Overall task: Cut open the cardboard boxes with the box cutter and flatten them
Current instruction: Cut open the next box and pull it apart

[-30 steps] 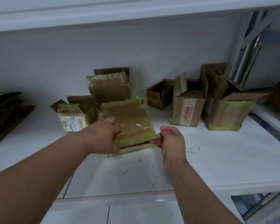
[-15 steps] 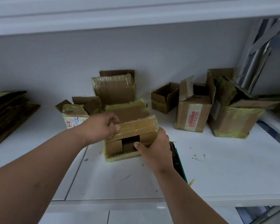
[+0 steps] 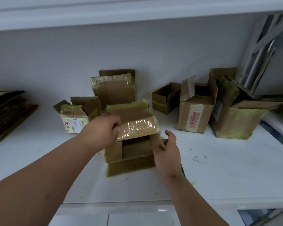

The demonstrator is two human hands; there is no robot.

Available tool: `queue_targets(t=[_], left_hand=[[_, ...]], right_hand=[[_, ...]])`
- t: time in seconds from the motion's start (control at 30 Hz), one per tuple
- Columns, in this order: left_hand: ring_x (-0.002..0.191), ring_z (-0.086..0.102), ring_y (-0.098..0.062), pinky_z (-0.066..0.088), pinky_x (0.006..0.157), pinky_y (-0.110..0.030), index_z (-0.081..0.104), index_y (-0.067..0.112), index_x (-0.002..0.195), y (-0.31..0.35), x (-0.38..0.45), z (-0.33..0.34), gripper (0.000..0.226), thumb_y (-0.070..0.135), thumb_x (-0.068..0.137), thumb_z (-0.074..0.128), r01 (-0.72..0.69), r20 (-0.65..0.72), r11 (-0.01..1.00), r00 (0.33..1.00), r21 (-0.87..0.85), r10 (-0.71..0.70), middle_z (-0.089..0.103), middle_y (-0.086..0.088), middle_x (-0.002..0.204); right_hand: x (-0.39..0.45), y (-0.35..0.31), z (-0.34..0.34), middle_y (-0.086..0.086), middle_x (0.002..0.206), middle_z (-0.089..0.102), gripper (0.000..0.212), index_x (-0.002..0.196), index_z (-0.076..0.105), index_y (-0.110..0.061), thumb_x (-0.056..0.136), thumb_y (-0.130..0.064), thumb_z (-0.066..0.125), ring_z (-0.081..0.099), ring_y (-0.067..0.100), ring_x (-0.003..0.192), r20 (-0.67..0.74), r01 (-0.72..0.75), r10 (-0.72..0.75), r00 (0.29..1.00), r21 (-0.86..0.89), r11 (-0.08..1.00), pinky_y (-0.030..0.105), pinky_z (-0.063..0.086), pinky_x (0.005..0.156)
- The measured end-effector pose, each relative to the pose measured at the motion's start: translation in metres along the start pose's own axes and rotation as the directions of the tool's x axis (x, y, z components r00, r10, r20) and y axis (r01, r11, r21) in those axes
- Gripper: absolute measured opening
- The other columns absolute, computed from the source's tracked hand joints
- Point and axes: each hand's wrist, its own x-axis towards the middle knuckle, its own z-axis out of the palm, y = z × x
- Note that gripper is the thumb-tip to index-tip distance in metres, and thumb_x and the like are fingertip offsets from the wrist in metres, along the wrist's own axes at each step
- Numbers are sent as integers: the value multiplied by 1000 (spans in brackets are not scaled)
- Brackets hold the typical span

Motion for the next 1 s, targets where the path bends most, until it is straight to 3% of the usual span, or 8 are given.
queue_targets(t=[0.1, 0.3, 0.47, 0.6, 0.67, 0.77, 0.87, 1.0], left_hand=[[79, 54, -12, 52, 66, -33, 55, 30, 95, 7, -5, 4, 22, 51, 93, 49, 42, 11, 987, 999, 153, -44, 55, 7, 92], [125, 33, -24, 40, 99, -45, 32, 32, 130, 27, -14, 18, 86, 83, 65, 57, 142, -2, 906, 988, 400, -154, 35, 1, 138], [120, 31, -28, 48, 90, -43, 34, 23, 126, 17, -23, 33, 73, 46, 70, 76, 157, -88, 956, 986, 248, -139, 30, -7, 138], [129, 25, -31, 41, 103, -41, 31, 22, 134, 12, -22, 32, 80, 24, 69, 76, 130, 30, 981, 990, 143, -136, 21, -6, 146], [138, 16, -32, 37, 109, -44, 21, 29, 145, 9, -23, 28, 94, 17, 69, 75, 128, 111, 989, 984, 79, -137, 8, -1, 154], [144, 17, -33, 40, 109, -41, 8, 50, 149, -3, -28, 22, 107, 1, 74, 67, 97, 168, 994, 982, -46, -88, -8, 9, 160], [116, 52, -24, 51, 82, -23, -11, 58, 145, -11, -35, 19, 119, -10, 78, 60, 19, 176, 991, 984, -130, 5, 1, 7, 162], [74, 58, -10, 48, 60, -18, -35, 59, 132, -26, -44, 18, 124, -10, 85, 56, 39, 173, 987, 985, -155, -11, 48, -6, 139]], right_hand=[[1, 1, -8, -20, 86, 55, 47, 146, 36, -28, 102, -22, 47, 57, 3, 75, 68, 0, -1, 998, 15, 1000, 14, 39, 55], [0, -3, -10, -19, 89, 56, 39, 140, 44, -31, 102, -34, 48, 59, 4, 81, 65, -21, 15, 998, 90, 996, 27, 55, 73], [0, 0, -8, -16, 92, 61, 33, 135, 50, -31, 102, -32, 48, 61, 6, 88, 89, -34, 19, 996, 172, 985, 35, 56, 85], [-2, 1, -9, -20, 87, 59, 22, 121, 53, -40, 104, -28, 45, 58, 5, 82, 109, -34, 8, 994, 238, 971, 28, 53, 78], [0, 0, -8, -19, 91, 60, 19, 114, 55, -41, 104, -28, 45, 57, 3, 83, 91, -82, 57, 994, 303, 949, 22, 51, 71], [-1, -4, -6, -5, 116, 66, 21, 115, 61, -41, 102, -29, 48, 61, 19, 108, 93, -218, 198, 976, 469, 856, 40, 55, 89], [-7, -7, -8, 2, 118, 66, 23, 121, 59, -32, 103, -22, 47, 61, 24, 110, 158, -311, 271, 950, 586, 749, 47, 54, 95], [-20, -7, -10, 18, 112, 70, 23, 111, 67, -14, 96, -24, 52, 66, 30, 105, 259, -394, 302, 918, 693, 604, 50, 55, 93]])
